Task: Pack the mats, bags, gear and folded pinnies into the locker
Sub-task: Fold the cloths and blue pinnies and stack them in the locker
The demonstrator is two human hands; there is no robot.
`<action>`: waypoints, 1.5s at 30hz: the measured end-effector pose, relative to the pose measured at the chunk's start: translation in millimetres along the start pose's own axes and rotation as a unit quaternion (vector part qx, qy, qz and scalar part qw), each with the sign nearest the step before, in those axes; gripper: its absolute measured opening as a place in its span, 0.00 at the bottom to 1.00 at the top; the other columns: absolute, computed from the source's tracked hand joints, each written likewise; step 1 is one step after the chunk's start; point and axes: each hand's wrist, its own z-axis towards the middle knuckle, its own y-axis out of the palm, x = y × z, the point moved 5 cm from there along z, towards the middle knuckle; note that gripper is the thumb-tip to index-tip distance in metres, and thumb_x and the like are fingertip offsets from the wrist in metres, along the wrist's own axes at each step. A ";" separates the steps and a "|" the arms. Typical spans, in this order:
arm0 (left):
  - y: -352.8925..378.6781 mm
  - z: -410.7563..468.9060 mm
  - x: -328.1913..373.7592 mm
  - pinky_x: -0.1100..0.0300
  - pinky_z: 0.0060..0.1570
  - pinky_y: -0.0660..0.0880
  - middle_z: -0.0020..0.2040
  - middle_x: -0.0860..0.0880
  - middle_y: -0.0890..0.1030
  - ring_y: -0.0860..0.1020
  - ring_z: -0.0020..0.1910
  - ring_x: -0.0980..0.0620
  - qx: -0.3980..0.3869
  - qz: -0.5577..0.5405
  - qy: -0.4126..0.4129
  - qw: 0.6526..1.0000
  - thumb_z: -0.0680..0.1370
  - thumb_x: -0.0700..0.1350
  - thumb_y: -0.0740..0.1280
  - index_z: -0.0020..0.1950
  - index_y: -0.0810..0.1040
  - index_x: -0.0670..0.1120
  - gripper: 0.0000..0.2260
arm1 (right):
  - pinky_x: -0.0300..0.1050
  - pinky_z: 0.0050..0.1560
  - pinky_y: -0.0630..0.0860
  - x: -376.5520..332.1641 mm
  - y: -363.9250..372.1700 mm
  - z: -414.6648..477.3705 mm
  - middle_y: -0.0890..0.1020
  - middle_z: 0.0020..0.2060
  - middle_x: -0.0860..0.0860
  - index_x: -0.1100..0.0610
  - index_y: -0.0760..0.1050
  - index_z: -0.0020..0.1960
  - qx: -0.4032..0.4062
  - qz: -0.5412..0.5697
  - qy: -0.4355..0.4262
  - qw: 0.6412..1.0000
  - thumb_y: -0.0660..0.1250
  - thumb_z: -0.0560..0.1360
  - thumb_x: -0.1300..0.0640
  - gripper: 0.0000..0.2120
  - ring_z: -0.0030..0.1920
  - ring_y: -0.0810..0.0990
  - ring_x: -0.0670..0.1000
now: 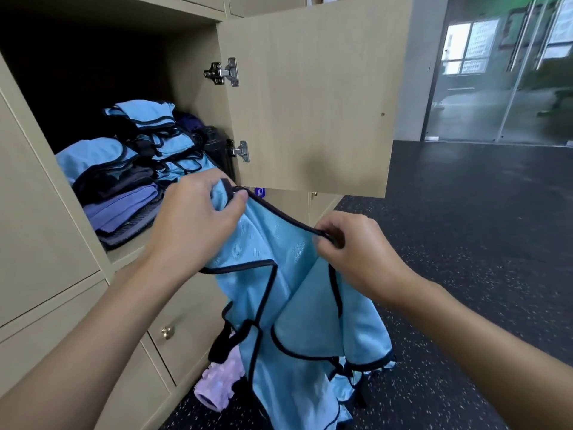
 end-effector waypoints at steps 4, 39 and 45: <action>13.2 -10.8 5.8 0.62 0.43 0.66 0.52 0.60 0.80 0.76 0.44 0.59 -0.083 0.050 0.041 0.994 0.75 0.51 0.72 0.58 0.81 0.55 0.12 | 0.32 0.34 0.69 -4.7 2.0 0.2 0.78 0.32 0.48 0.51 0.77 0.38 -0.010 0.033 -0.008 0.999 0.67 0.76 0.60 0.09 0.32 0.71 0.42; 30.7 -13.6 -2.6 0.67 0.33 0.70 0.37 0.49 0.81 0.75 0.30 0.58 -0.200 -0.104 0.008 0.974 0.77 0.42 0.72 0.45 0.82 0.49 0.02 | 0.37 0.33 0.68 6.4 -20.1 -4.3 0.79 0.32 0.54 0.59 0.78 0.41 -0.018 0.151 0.043 0.987 0.67 0.78 0.61 0.07 0.31 0.72 0.44; 42.9 -33.4 22.5 0.77 0.51 0.70 0.49 0.64 0.83 0.79 0.51 0.68 -0.259 -0.172 0.029 0.950 0.71 0.47 0.78 0.53 0.82 0.56 0.13 | 0.51 0.40 0.76 4.3 -21.0 -4.7 0.85 0.38 0.59 0.53 0.78 0.49 0.027 0.259 0.069 0.963 0.69 0.78 0.61 0.04 0.36 0.79 0.51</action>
